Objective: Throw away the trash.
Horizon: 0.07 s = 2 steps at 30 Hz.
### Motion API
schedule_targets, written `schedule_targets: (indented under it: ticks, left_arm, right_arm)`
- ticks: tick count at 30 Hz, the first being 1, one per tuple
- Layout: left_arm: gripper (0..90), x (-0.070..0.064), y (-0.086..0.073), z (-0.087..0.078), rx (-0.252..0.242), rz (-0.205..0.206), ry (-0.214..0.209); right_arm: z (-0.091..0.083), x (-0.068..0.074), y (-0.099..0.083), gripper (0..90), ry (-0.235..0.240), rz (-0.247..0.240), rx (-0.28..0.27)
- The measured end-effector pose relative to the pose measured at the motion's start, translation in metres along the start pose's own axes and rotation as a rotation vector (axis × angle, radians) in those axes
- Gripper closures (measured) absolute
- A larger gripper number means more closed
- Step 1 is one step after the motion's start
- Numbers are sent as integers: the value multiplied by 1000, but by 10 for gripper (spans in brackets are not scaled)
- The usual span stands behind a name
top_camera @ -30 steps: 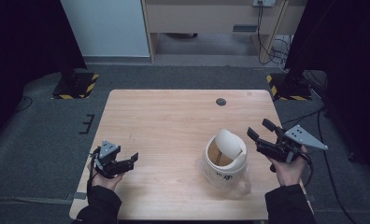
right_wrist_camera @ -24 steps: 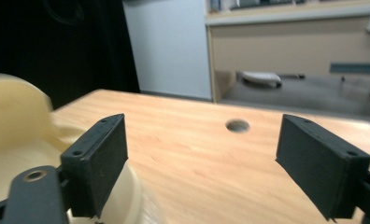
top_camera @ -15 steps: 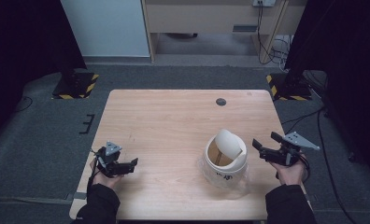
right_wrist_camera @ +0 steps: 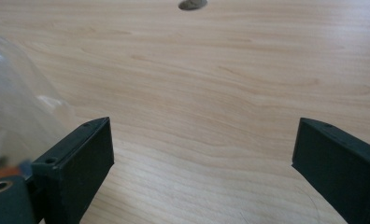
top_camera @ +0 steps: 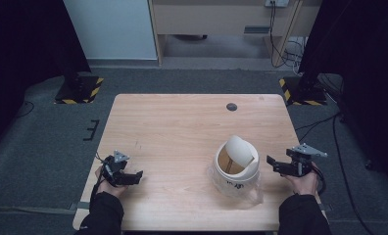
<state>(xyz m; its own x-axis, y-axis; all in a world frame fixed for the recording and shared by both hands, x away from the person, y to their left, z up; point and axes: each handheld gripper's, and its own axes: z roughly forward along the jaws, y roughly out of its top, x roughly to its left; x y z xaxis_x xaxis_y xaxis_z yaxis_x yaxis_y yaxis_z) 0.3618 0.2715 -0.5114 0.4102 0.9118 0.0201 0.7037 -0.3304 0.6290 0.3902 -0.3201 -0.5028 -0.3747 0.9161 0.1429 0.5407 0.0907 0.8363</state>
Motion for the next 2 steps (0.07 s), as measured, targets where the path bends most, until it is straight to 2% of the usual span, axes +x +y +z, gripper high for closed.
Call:
schedule_targets:
  ticks: [2]
  left_arm:
    - [95, 0, -1, 2, 13, 8, -2]
  right_arm:
    - [1, -2, -2, 51, -5, -1, 16]
